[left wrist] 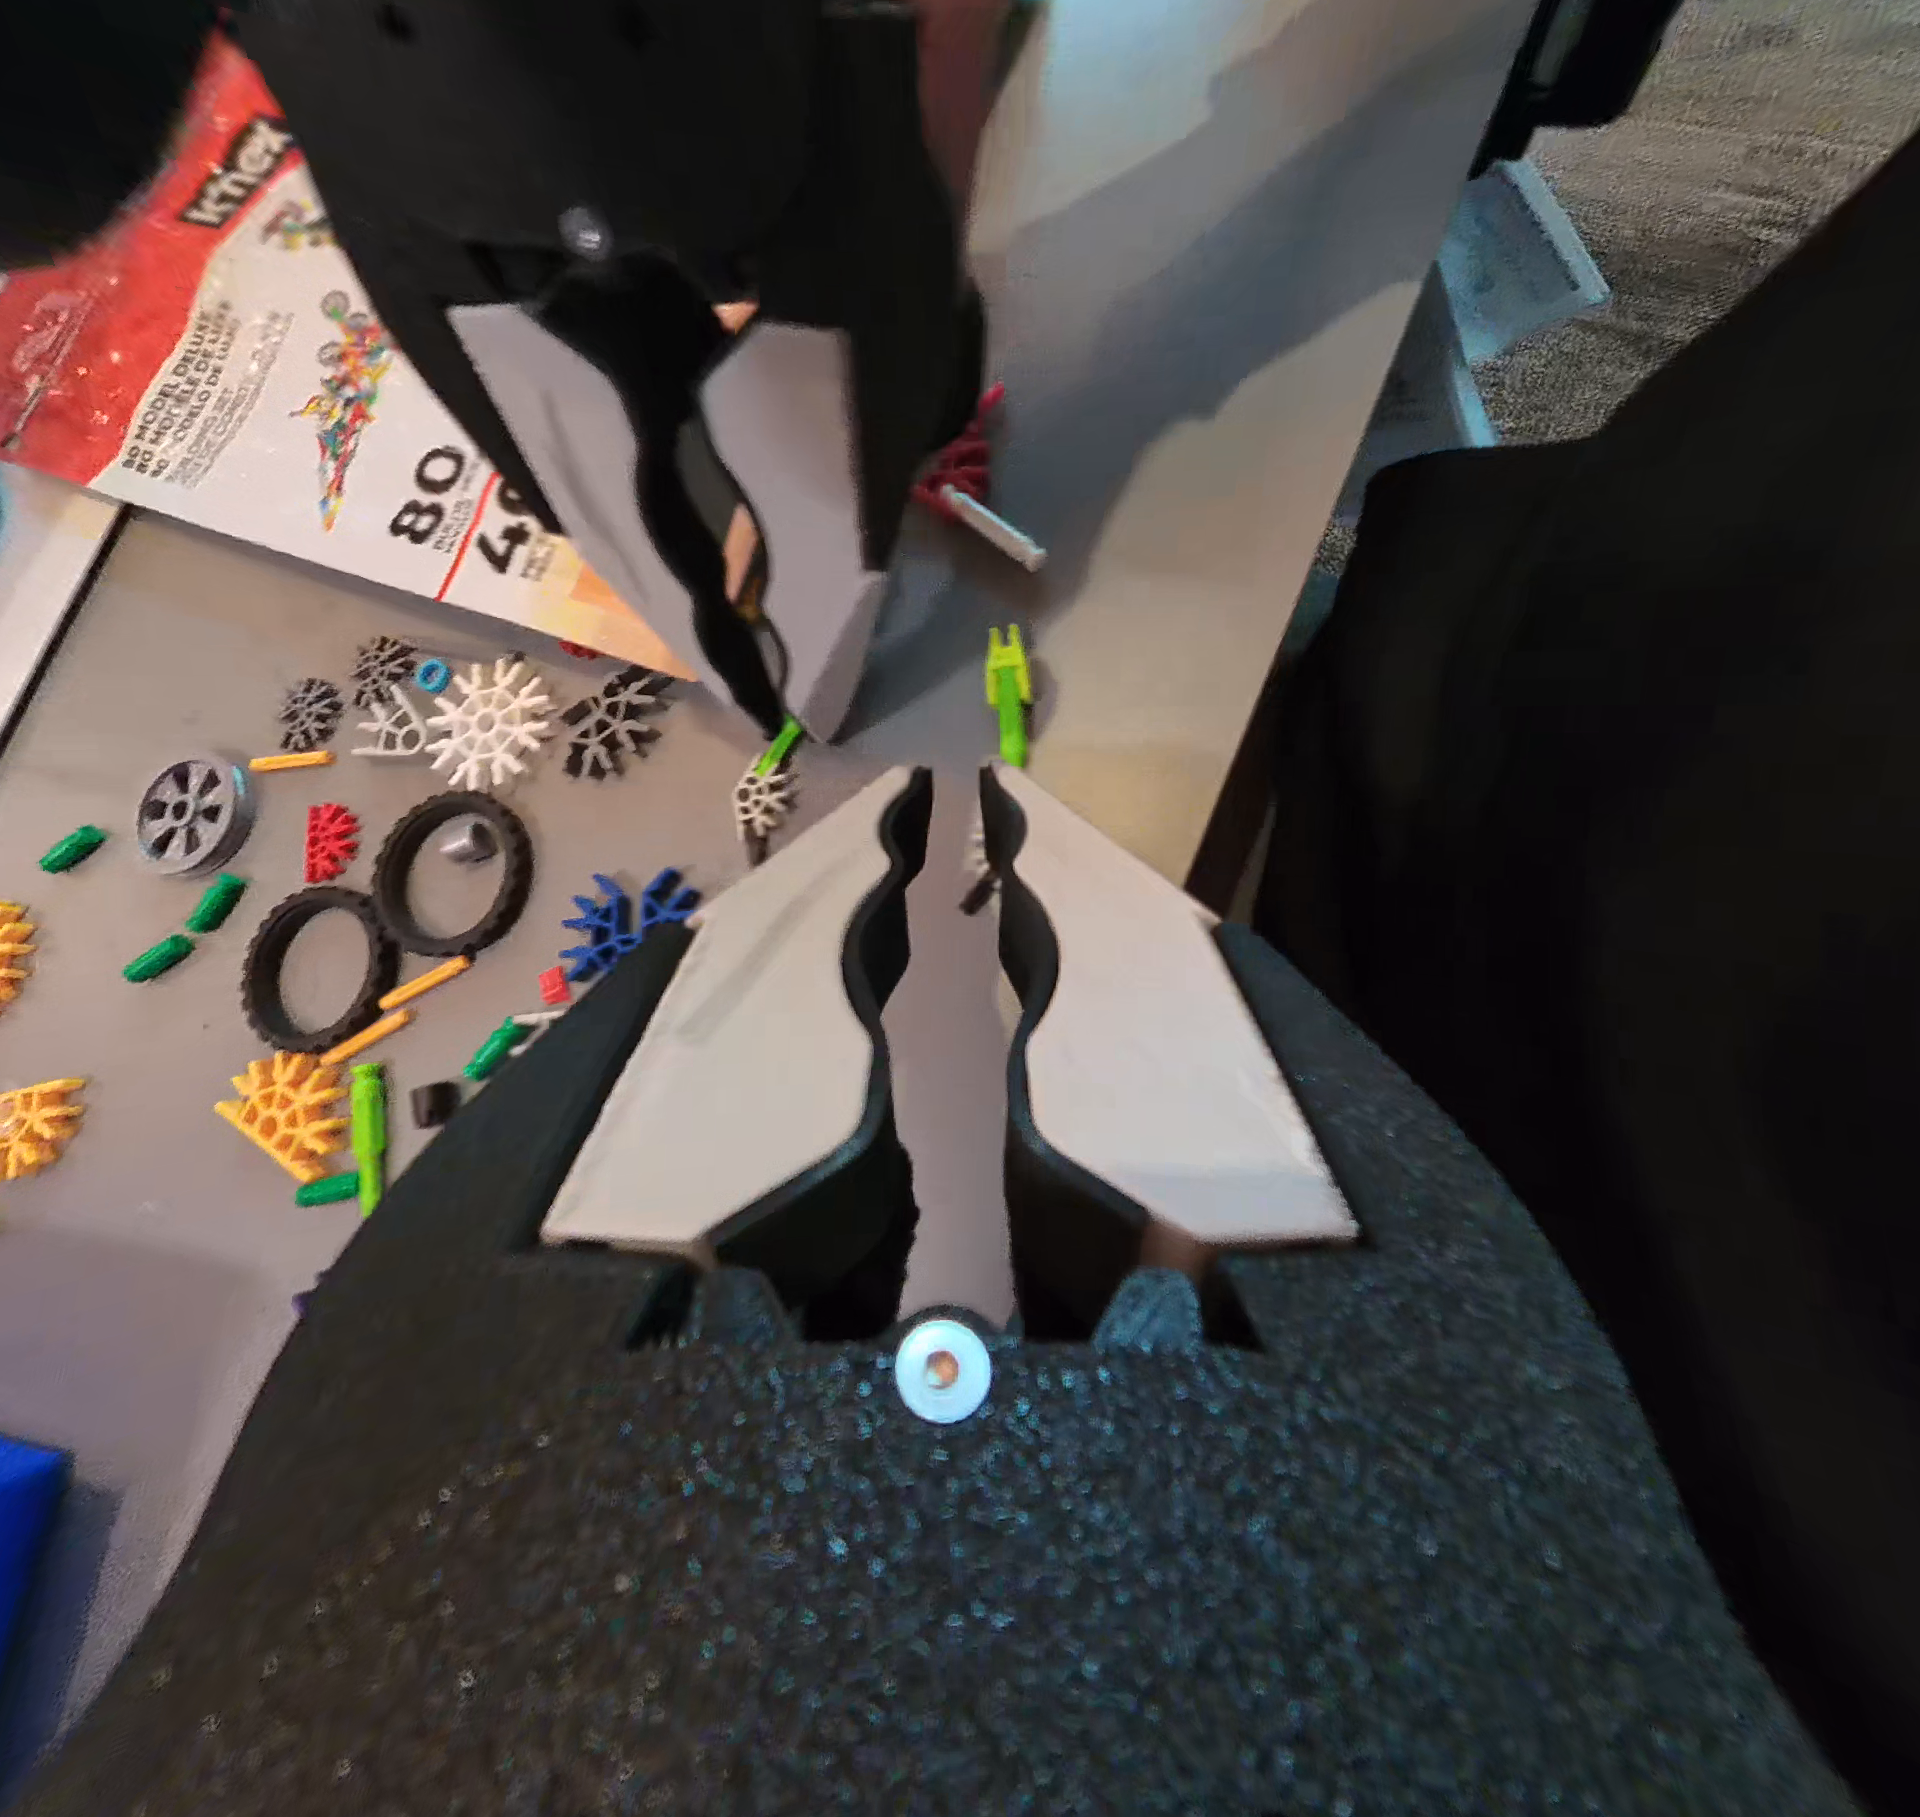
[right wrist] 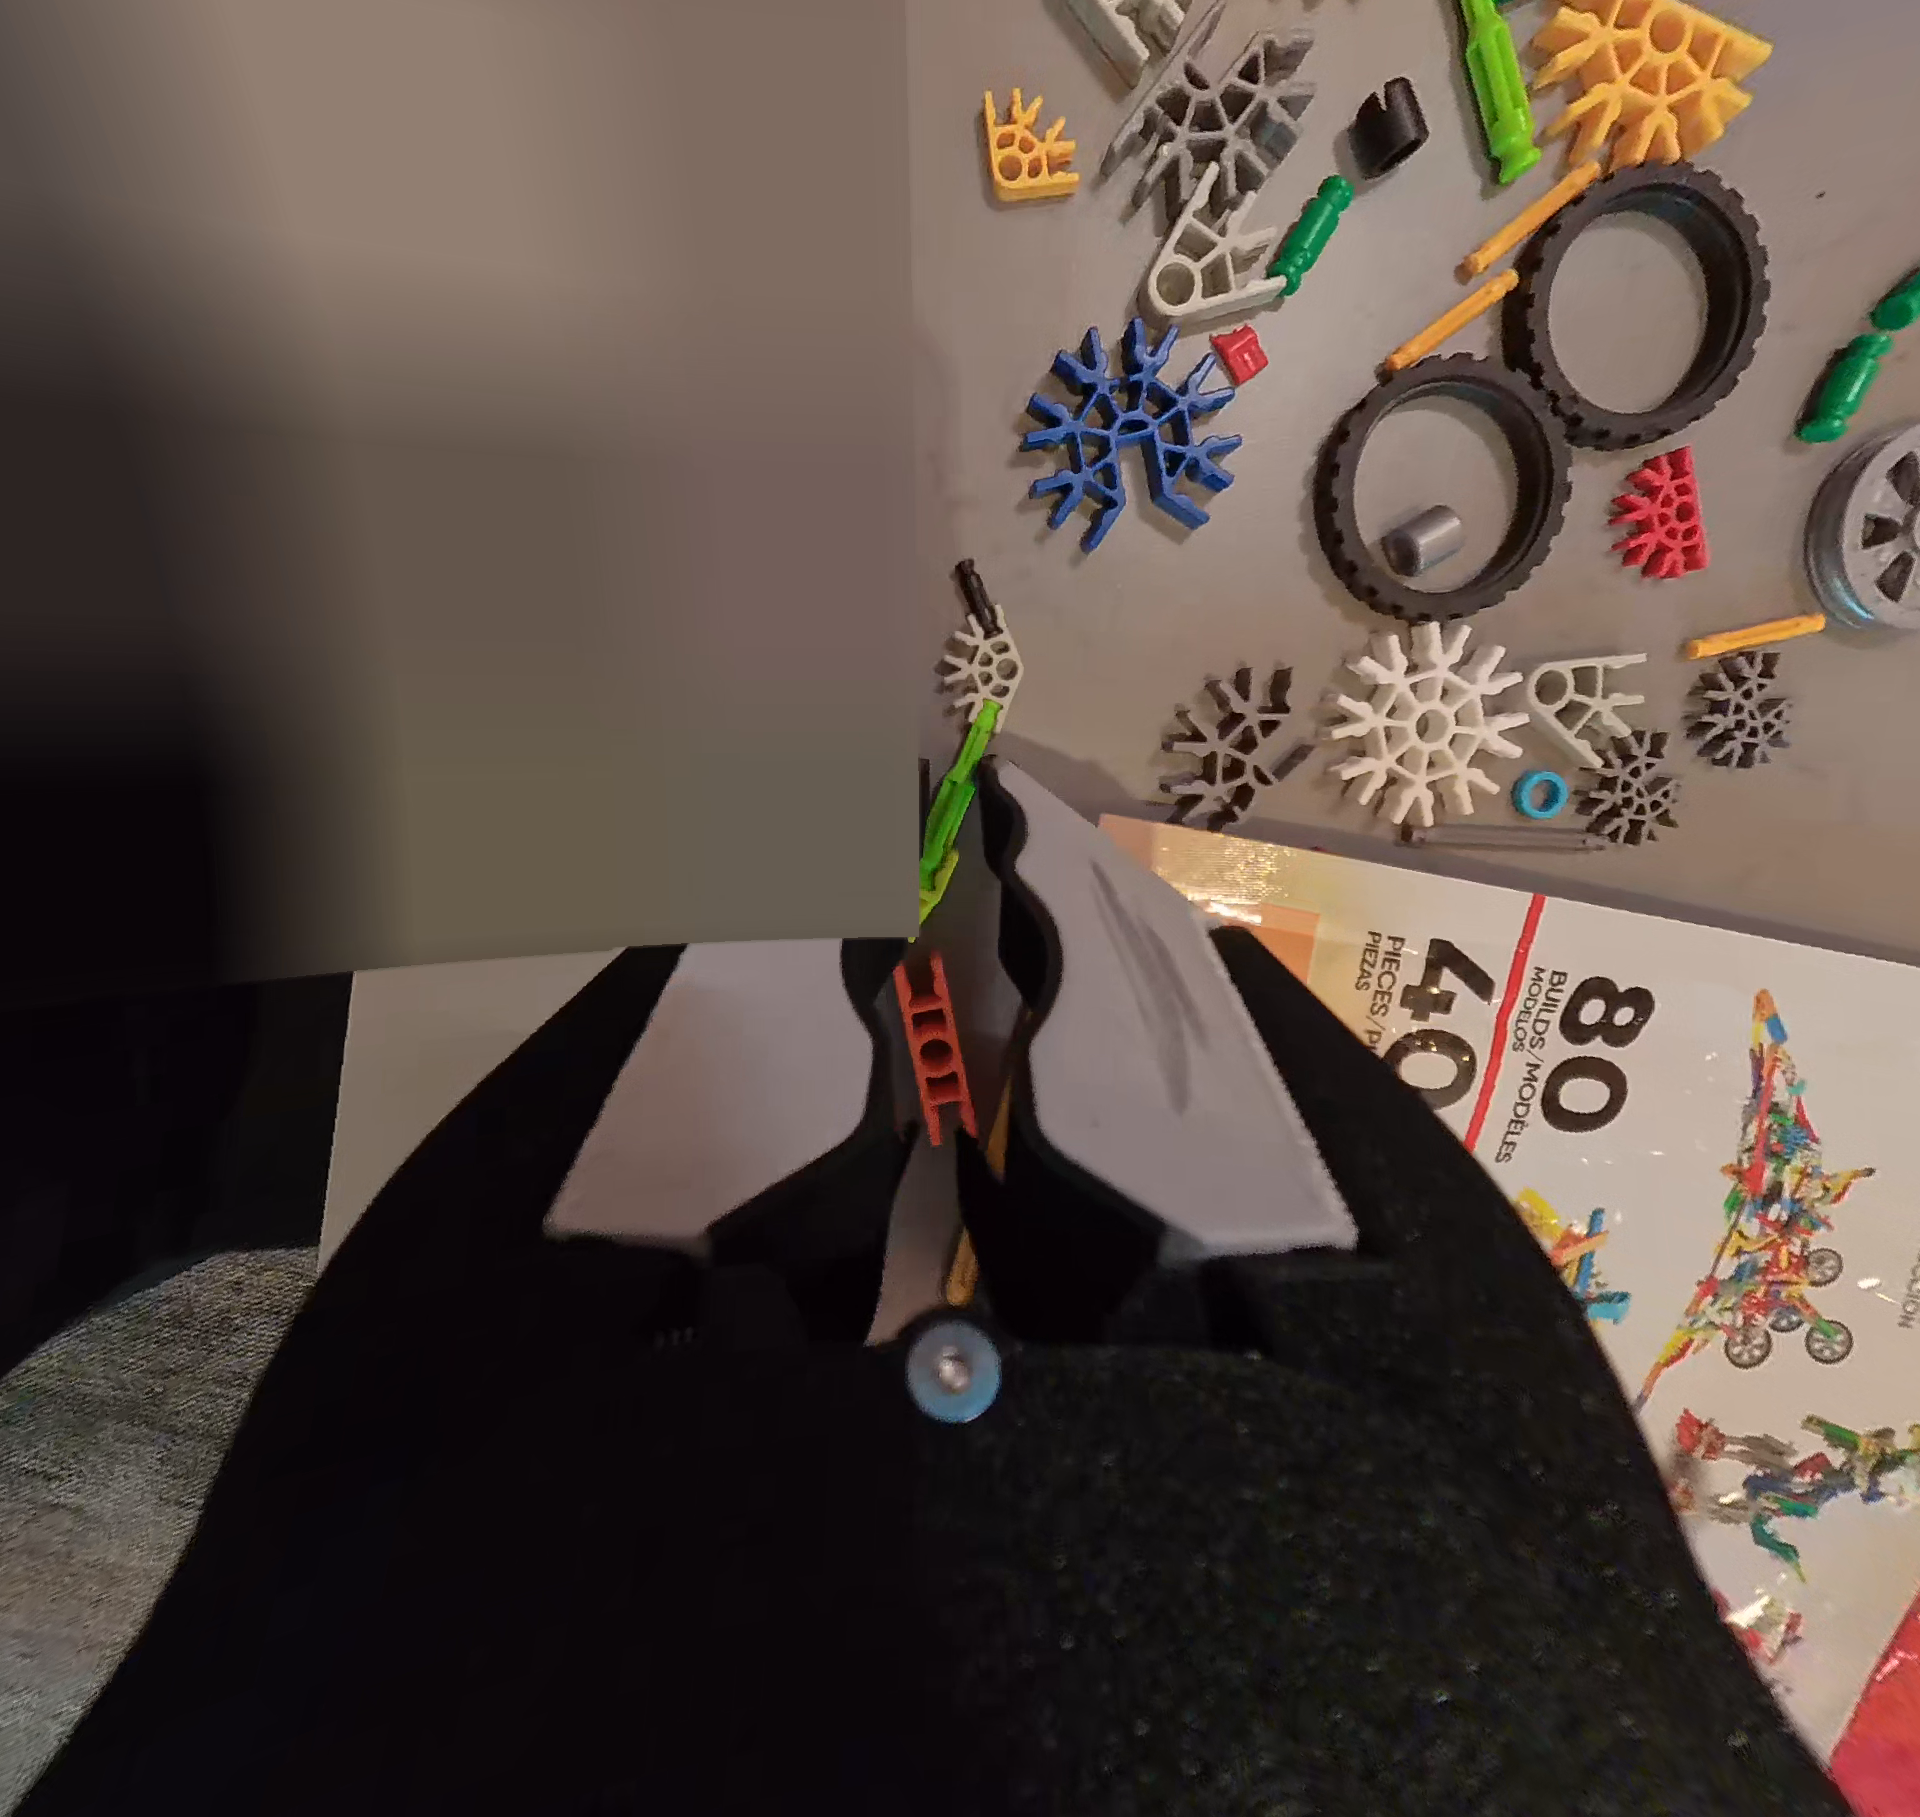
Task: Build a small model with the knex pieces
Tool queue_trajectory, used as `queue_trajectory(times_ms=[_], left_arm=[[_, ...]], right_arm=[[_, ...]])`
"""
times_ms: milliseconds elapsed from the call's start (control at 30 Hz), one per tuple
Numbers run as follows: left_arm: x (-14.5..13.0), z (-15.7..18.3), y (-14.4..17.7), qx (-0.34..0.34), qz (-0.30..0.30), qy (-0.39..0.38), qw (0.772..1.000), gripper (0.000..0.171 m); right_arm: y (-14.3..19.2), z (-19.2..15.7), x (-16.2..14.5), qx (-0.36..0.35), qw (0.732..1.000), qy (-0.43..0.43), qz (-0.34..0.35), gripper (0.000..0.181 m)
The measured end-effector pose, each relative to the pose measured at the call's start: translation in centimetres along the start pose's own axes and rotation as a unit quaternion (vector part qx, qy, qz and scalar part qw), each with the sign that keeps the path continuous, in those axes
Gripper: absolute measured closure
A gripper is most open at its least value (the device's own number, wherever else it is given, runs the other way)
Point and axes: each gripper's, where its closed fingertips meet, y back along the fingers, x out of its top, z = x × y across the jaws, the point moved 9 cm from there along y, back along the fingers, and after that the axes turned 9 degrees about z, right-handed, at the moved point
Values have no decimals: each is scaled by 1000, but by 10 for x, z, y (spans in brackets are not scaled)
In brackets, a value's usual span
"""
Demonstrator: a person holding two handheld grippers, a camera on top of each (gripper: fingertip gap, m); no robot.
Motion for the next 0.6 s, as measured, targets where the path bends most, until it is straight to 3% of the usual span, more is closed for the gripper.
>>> queue_trajectory(times_ms=[33,200,600], left_arm=[[0,6,-2,1,-2,-6,1000,164],[-8,21,-20,43,-25,-53,997,164],[-32,11,-11,-8,-37,-81,996,171]], right_arm=[[1,1,-1,2,1000,-2,2,173],[3,1,-1,2,1000,-2,14,170],[1,-2,-3,21,999,26,14,176]])
